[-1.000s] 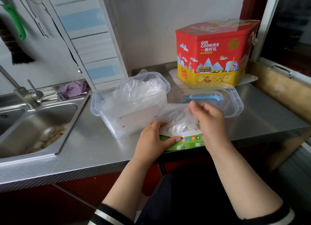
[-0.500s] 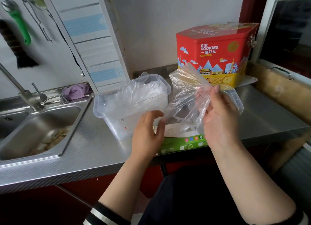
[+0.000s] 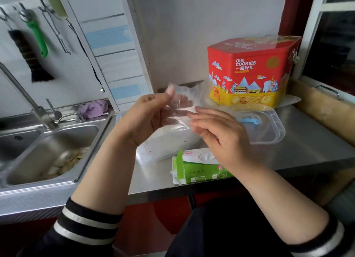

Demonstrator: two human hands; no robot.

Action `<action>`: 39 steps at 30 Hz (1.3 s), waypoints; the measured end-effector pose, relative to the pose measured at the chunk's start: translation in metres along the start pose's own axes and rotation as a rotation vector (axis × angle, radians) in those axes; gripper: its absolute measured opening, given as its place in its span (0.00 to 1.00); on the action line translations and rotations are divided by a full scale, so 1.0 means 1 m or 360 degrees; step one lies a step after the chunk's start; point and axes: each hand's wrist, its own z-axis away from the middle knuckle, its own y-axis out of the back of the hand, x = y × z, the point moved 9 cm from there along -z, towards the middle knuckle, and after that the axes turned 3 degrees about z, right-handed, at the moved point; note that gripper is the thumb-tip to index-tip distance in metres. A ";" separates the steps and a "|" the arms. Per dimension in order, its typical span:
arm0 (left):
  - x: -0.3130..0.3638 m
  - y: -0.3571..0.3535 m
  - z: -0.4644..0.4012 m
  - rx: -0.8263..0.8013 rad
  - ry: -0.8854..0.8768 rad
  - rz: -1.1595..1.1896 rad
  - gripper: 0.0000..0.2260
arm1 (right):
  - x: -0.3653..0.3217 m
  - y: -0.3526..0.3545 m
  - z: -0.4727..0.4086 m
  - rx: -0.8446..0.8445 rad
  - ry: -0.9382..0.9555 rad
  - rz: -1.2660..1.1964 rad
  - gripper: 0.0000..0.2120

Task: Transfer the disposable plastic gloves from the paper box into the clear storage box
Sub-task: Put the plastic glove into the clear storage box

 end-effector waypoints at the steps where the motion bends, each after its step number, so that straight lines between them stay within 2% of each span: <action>1: 0.004 0.008 -0.001 0.0078 -0.0040 -0.0084 0.09 | -0.001 -0.005 -0.004 0.0005 0.0079 0.0092 0.09; 3: 0.012 0.025 -0.002 0.0300 -0.0125 -0.0260 0.04 | 0.001 -0.019 -0.013 -0.0003 0.0179 0.0232 0.08; 7: 0.026 0.071 0.002 0.0864 -0.0257 -0.0528 0.06 | 0.018 -0.066 -0.047 -0.0238 0.0171 0.0382 0.13; 9: 0.019 0.097 -0.002 0.1027 -0.0202 -0.0634 0.05 | 0.034 -0.101 -0.060 -0.0634 -0.0061 0.0289 0.17; 11: 0.004 0.124 -0.006 0.1135 -0.0063 -0.0821 0.09 | 0.054 -0.143 -0.055 -0.1166 -0.0408 0.0204 0.19; 13: -0.009 0.144 -0.006 0.1222 0.0103 -0.1243 0.14 | 0.065 -0.174 -0.041 -0.1607 -0.0668 0.0121 0.22; 15: -0.013 0.152 -0.004 0.1271 0.0228 -0.1813 0.19 | 0.070 -0.193 -0.030 -0.1941 -0.0797 0.0117 0.23; 16: -0.010 0.149 -0.003 0.1270 0.0204 -0.2049 0.20 | 0.073 -0.202 -0.025 -0.2081 -0.0822 0.0148 0.24; 18: 0.002 0.132 -0.007 0.1179 -0.0029 -0.2344 0.19 | 0.080 -0.211 -0.017 -0.2294 -0.0874 0.0199 0.25; 20: -0.002 0.115 -0.021 0.0838 -0.0121 -0.2310 0.13 | 0.091 -0.215 -0.004 -0.2427 -0.1053 0.0180 0.27; 21: -0.014 0.111 -0.032 0.0599 0.0015 -0.2285 0.11 | 0.096 -0.217 0.001 -0.2461 -0.1159 0.0152 0.27; 23: -0.050 0.105 -0.041 0.0081 0.0497 -0.2401 0.12 | 0.097 -0.219 0.012 -0.2539 -0.1317 0.0027 0.24; 25: -0.073 0.106 -0.041 -0.0192 0.0830 -0.2448 0.16 | 0.090 -0.222 0.015 -0.2645 -0.1193 -0.0044 0.20; 27: -0.084 0.112 -0.040 -0.0254 0.0993 -0.2393 0.16 | 0.089 -0.219 0.005 -0.2553 -0.0973 0.0035 0.16; 29: -0.087 0.116 -0.040 -0.0289 0.1021 -0.2404 0.15 | 0.095 -0.208 -0.017 -0.2263 -0.0758 0.0220 0.09; 31: -0.087 0.119 -0.041 -0.0342 0.1016 -0.2482 0.14 | 0.101 -0.185 -0.043 -0.1965 -0.0564 0.0502 0.13; 33: -0.081 0.117 -0.042 -0.0368 0.0959 -0.2575 0.14 | 0.107 -0.157 -0.066 -0.1642 -0.0537 0.0601 0.11; 37: -0.058 0.118 -0.044 -0.0187 0.0803 -0.2473 0.15 | 0.105 -0.083 -0.085 -0.0948 -0.0595 0.0350 0.09; 39: -0.045 0.117 -0.039 -0.0121 0.0782 -0.2413 0.16 | 0.099 -0.048 -0.069 -0.0748 -0.0717 0.0190 0.08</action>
